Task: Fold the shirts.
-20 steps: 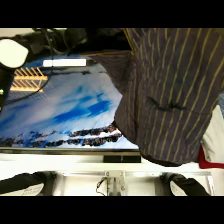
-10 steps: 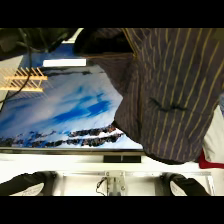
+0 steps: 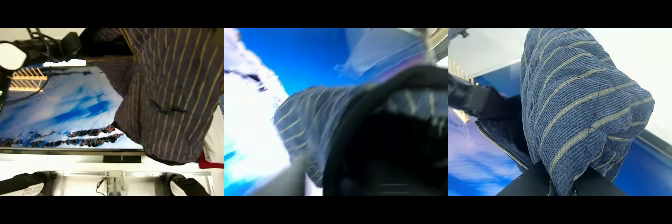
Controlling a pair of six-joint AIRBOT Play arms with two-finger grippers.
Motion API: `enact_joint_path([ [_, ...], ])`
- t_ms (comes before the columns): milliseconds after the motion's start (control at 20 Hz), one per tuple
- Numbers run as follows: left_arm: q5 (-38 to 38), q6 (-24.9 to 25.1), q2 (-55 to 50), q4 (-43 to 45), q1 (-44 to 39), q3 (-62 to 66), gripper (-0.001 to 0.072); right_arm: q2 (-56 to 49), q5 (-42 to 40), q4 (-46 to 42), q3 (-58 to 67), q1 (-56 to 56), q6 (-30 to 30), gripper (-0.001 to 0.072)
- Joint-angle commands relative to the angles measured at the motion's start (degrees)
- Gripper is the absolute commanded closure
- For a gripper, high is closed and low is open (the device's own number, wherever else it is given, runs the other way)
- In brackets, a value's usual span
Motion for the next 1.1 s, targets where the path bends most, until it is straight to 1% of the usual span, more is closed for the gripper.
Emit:
enact_joint_path([
  [0, 11.9, 1.7, -1.6, -1.6, 0.6, -0.3, 0.0647, 0.0, 1.3, 2.6, 0.0, 0.0, -0.4, 0.0624],
  [50, 14.6, 1.9, -1.6, -1.7, 2.2, -0.1, 0.0648, 0.1, 1.9, 4.2, 0.0, 0.0, -0.4, 0.0624],
  [100, 15.4, 1.1, -1.6, -2.0, 4.2, 0.8, 0.0649, 0.3, 2.4, 4.9, 0.0, 0.0, -0.4, 0.0624],
  [200, 15.0, 0.9, -1.6, -6.4, 8.1, 2.5, 0.0649, 0.7, 3.5, 5.2, 0.0, 0.0, -0.5, 0.0624],
  [250, 14.5, 1.6, -1.6, -7.9, 9.3, 3.1, 0.0649, 0.8, 4.3, 6.0, 0.0, 0.0, -0.8, 0.0624],
  [300, 14.0, 2.7, -1.6, -8.9, 10.0, 3.7, 0.0649, 0.8, 5.4, 6.7, 0.0, 0.0, -0.9, 0.0624],
  [400, 13.9, 3.7, -1.5, -9.4, 10.4, 4.8, 0.0648, 0.8, 8.3, 5.0, 0.0, 0.0, -0.8, 0.0624],
  [500, 13.9, 5.7, -1.4, -9.6, 10.0, 6.8, 0.0648, 0.8, 10.1, 2.7, 0.0, 0.0, -0.8, 0.0624],
  [600, 14.3, 9.3, -1.2, -9.7, 9.4, 8.5, 0.0648, 0.3, 10.8, 1.8, 0.0, 0.0, -0.7, 0.0624],
  [700, 13.8, 9.8, -1.2, -10.6, 8.7, 10.8, 0.0648, -1.5, 12.6, 1.8, 0.0, 0.0, -0.6, 0.0625],
  [800, 13.8, 15.8, -1.1, -13.7, 6.8, 13.5, 0.0648, -3.5, 12.0, 3.5, 0.0, 0.0, -0.6, 0.0624],
  [850, 13.8, 17.9, -1.1, -14.5, 5.8, 14.9, 0.0648, -4.3, 11.5, 4.0, 0.0, 0.2, -1.0, 0.0624],
  [1050, 12.4, 22.0, -0.7, -14.6, 2.5, 19.0, 0.0649, -5.9, 11.0, 0.7, 0.0, 4.7, -1.5, 0.0625],
])
